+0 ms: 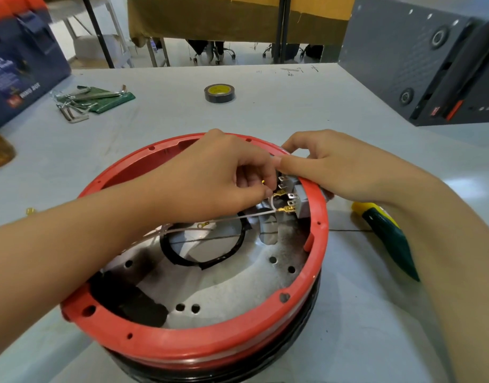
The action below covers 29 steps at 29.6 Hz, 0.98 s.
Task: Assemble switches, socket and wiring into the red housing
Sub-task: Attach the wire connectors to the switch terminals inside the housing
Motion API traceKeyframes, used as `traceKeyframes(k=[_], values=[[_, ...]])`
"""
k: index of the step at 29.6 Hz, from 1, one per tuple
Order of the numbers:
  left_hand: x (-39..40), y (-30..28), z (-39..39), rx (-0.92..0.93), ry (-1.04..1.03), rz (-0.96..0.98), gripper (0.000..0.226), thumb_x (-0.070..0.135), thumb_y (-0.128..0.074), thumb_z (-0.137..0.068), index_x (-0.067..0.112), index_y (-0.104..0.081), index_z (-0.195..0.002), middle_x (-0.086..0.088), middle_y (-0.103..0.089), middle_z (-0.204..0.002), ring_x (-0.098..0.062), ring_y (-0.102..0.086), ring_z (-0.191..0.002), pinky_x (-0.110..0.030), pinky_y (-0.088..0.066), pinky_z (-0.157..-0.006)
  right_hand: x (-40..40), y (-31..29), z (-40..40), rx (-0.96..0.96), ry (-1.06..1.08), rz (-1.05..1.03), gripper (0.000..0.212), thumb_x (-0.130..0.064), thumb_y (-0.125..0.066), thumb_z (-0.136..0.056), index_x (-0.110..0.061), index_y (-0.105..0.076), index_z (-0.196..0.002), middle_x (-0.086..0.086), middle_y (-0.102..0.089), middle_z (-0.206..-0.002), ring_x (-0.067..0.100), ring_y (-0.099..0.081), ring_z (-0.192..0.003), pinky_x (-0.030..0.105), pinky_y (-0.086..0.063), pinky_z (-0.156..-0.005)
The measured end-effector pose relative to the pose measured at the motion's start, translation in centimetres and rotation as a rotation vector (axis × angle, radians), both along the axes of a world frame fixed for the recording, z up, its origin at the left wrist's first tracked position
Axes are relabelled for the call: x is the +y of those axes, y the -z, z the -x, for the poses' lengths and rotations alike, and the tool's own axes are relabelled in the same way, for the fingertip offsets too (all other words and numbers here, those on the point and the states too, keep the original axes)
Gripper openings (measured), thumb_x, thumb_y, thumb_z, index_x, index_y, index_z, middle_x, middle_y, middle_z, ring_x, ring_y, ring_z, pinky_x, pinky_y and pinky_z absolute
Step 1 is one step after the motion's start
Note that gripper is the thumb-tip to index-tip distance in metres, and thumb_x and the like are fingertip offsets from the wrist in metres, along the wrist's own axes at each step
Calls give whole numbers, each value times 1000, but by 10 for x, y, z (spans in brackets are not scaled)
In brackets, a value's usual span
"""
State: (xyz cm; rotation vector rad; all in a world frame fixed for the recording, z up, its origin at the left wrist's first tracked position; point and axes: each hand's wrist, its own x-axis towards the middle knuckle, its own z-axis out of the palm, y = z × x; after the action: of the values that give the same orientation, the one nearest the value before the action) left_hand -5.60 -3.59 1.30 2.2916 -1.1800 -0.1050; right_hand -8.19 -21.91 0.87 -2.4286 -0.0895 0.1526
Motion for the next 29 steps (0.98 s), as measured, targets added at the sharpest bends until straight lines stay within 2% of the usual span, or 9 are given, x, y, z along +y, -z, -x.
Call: traceKeyframes(k=[4,10,16,22,25,29], values=[[0,-1,2,56,44,4,8,12,-69,-80,19,-73,-79,12,-65,-66,-3,-61,-67,-7,-40,-62,-1,0,1,-18,-13,36,32,-56,-45,-86,-27,-57,-93,-7,-57,-40,2,-49,-34,24,-36,-50],[-3,2,2,190,75,-7,10,30,-74,-74,21,-75,-79,8,-68,-64,-4,-61,-63,-9,-40,-57,0,-1,0,-25,-29,40,31,-50,-43,-91,-27,-54,-108,-16,-56,-40,-1,-52,-36,8,-34,-36],[-5,6,0,166,75,-15,6,28,-74,-75,23,-75,-78,7,-65,-64,-5,-58,-62,-22,-45,-60,2,-1,1,-15,-25,27,30,-48,-43,-92,-26,-54,-109,-15,-55,-38,-1,-52,-35,8,-33,-36],[-4,3,0,143,90,-48,5,27,-73,-77,22,-74,-78,5,-67,-68,-8,-60,-65,-14,-40,-58,1,-1,1,-18,-13,64,31,-54,-42,-90,-28,-56,-99,-13,-56,-39,1,-50,-34,10,-34,-39],[-3,2,1,117,92,-58,7,29,-71,-77,22,-74,-78,3,-69,-70,-11,-61,-67,-21,-44,-60,1,-1,2,-7,-32,68,30,-53,-41,-91,-28,-56,-97,-10,-58,-40,3,-50,-34,17,-36,-44],[-2,1,2,59,109,-82,11,30,-68,-78,22,-75,-79,3,-70,-72,-14,-62,-71,-27,-46,-65,0,-2,2,-14,-53,69,27,-50,-41,-93,-28,-55,-97,-9,-58,-40,4,-50,-33,11,-36,-39]])
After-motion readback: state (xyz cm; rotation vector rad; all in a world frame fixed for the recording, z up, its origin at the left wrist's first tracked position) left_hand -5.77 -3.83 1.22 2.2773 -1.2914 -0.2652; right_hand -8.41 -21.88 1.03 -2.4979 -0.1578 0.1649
